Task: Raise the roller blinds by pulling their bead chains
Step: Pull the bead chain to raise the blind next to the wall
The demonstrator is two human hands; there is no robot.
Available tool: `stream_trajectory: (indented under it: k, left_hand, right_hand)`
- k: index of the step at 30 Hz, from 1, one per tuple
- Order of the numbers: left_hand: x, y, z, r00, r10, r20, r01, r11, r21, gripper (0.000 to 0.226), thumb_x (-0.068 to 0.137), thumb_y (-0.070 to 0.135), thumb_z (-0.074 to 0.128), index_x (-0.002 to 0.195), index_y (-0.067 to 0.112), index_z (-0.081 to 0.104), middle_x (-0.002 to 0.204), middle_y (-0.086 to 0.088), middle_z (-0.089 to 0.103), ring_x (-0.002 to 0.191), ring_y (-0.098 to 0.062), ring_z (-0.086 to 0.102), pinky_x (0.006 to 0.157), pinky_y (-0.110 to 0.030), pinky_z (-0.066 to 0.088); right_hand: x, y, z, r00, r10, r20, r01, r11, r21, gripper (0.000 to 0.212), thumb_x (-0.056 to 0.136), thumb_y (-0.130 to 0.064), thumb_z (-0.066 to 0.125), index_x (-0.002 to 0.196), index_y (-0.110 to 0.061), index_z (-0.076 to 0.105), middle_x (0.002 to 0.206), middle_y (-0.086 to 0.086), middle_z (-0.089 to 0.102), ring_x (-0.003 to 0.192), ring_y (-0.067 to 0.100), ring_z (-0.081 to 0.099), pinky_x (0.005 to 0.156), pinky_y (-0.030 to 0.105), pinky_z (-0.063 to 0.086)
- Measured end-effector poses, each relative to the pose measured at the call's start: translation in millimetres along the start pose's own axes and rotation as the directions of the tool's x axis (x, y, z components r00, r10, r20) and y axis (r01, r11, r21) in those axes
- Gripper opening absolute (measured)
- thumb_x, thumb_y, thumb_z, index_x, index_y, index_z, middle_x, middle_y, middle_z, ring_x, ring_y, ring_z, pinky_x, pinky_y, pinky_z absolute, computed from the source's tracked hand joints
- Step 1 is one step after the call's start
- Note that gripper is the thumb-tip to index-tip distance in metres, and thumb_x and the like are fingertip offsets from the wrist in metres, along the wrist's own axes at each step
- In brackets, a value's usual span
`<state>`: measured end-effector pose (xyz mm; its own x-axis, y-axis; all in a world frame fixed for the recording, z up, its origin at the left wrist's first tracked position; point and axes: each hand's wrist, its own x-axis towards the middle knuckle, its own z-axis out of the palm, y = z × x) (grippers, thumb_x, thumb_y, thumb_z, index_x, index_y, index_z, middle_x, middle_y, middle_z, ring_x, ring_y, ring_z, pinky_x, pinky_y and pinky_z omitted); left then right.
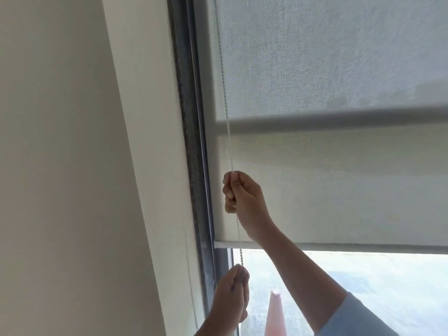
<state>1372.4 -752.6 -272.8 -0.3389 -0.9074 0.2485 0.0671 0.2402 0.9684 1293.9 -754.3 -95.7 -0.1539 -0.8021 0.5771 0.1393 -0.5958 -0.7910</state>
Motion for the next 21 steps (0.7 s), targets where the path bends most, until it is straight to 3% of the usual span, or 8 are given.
stream_trajectory:
  k: [3, 5, 7, 9, 11, 14, 18, 21]
  left_hand:
    - [4.6, 7.1, -12.3, 0.986, -0.091, 0.137, 0.093, 0.996, -0.008, 0.04, 0.106, 0.018, 0.041, 0.067, 0.011, 0.045, 0.048, -0.001, 0.036, 0.034, -0.007, 0.026, 0.034, -0.017, 0.021]
    - [9.4, 22.7, -21.5, 0.971, -0.069, 0.229, 0.056, 0.997, 0.062, 0.04, 0.104, 0.031, 0.044, 0.073, 0.008, 0.055, 0.053, -0.002, 0.051, 0.042, -0.013, 0.042, 0.044, -0.022, 0.034]
    - [17.3, 47.5, -31.2, 0.978, -0.01, 0.207, -0.01, 0.996, 0.093, 0.041, 0.098, 0.039, 0.043, 0.094, 0.006, 0.066, 0.084, -0.007, 0.072, 0.073, -0.021, 0.066, 0.067, -0.03, 0.051]
    - [31.6, 81.8, -39.7, 0.986, 0.105, 0.13, -0.112, 0.992, 0.053, 0.045, 0.092, 0.038, 0.037, 0.112, 0.011, 0.066, 0.108, -0.008, 0.074, 0.102, -0.026, 0.067, 0.089, -0.042, 0.053]
    - [49.8, 124.9, -44.3, 0.978, 0.194, 0.077, -0.192, 0.981, -0.033, 0.043, 0.101, 0.037, 0.031, 0.116, 0.013, 0.065, 0.113, -0.009, 0.074, 0.109, -0.028, 0.066, 0.096, -0.047, 0.05]
    - [78.1, 189.6, -46.0, 0.953, 0.29, 0.086, -0.282, 0.955, -0.092, 0.046, 0.108, 0.031, 0.02, 0.118, 0.014, 0.063, 0.118, -0.01, 0.071, 0.109, -0.028, 0.065, 0.096, -0.049, 0.048]
    - [98.2, 261.5, -38.4, 0.909, 0.384, 0.164, -0.341, 0.909, -0.239, 0.052, 0.107, 0.04, 0.019, 0.12, 0.013, 0.061, 0.113, -0.008, 0.073, 0.099, -0.026, 0.069, 0.082, -0.04, 0.053]
    - [106.8, 302.9, -29.7, 0.893, 0.412, 0.18, -0.352, 0.89, -0.29, 0.053, 0.107, 0.043, 0.021, 0.123, 0.01, 0.058, 0.103, -0.008, 0.074, 0.083, -0.024, 0.071, 0.073, -0.037, 0.057]
  right_hand:
    - [-0.2, 0.5, 1.5, 0.999, -0.023, -0.027, 0.022, 0.999, -0.034, 0.031, 0.109, -0.015, 0.032, 0.081, -0.008, 0.046, 0.054, -0.005, 0.03, 0.04, 0.003, 0.023, 0.036, 0.015, 0.022]
    - [-2.9, 3.8, -0.6, 0.996, -0.076, -0.055, 0.07, 0.992, -0.106, 0.03, 0.108, -0.013, 0.031, 0.082, -0.006, 0.045, 0.057, -0.001, 0.028, 0.041, 0.002, 0.024, 0.038, 0.013, 0.024]
    - [-6.8, 6.9, -5.8, 0.988, -0.13, -0.08, 0.113, 0.974, -0.196, 0.032, 0.108, -0.013, 0.031, 0.079, -0.006, 0.044, 0.057, 0.001, 0.03, 0.042, 0.002, 0.026, 0.04, 0.014, 0.025]
    - [-13.0, 13.2, -11.5, 0.984, -0.15, -0.096, 0.12, 0.958, -0.261, 0.034, 0.108, -0.012, 0.033, 0.076, -0.008, 0.043, 0.055, -0.002, 0.034, 0.042, 0.001, 0.029, 0.042, 0.015, 0.027]
    - [-24.0, 26.4, -15.8, 0.985, -0.136, -0.107, 0.1, 0.952, -0.288, 0.034, 0.107, -0.011, 0.034, 0.074, -0.013, 0.044, 0.053, -0.01, 0.038, 0.043, 0.0, 0.032, 0.044, 0.015, 0.029]
    - [-46.4, 56.0, -19.9, 0.99, -0.08, -0.115, 0.041, 0.95, -0.31, 0.035, 0.107, -0.016, 0.035, 0.074, -0.017, 0.045, 0.051, -0.016, 0.038, 0.043, 0.0, 0.032, 0.045, 0.013, 0.03]
    - [-81.1, 97.2, -22.1, 0.991, 0.025, -0.132, -0.067, 0.943, -0.327, 0.038, 0.106, -0.025, 0.038, 0.068, -0.028, 0.045, 0.053, -0.015, 0.037, 0.047, 0.005, 0.031, 0.045, 0.014, 0.028]
    - [-107.3, 123.5, -24.8, 0.994, 0.024, -0.11, -0.071, 0.891, -0.448, 0.036, 0.104, -0.029, 0.042, 0.069, -0.03, 0.048, 0.056, -0.013, 0.04, 0.054, 0.008, 0.035, 0.051, 0.02, 0.032]
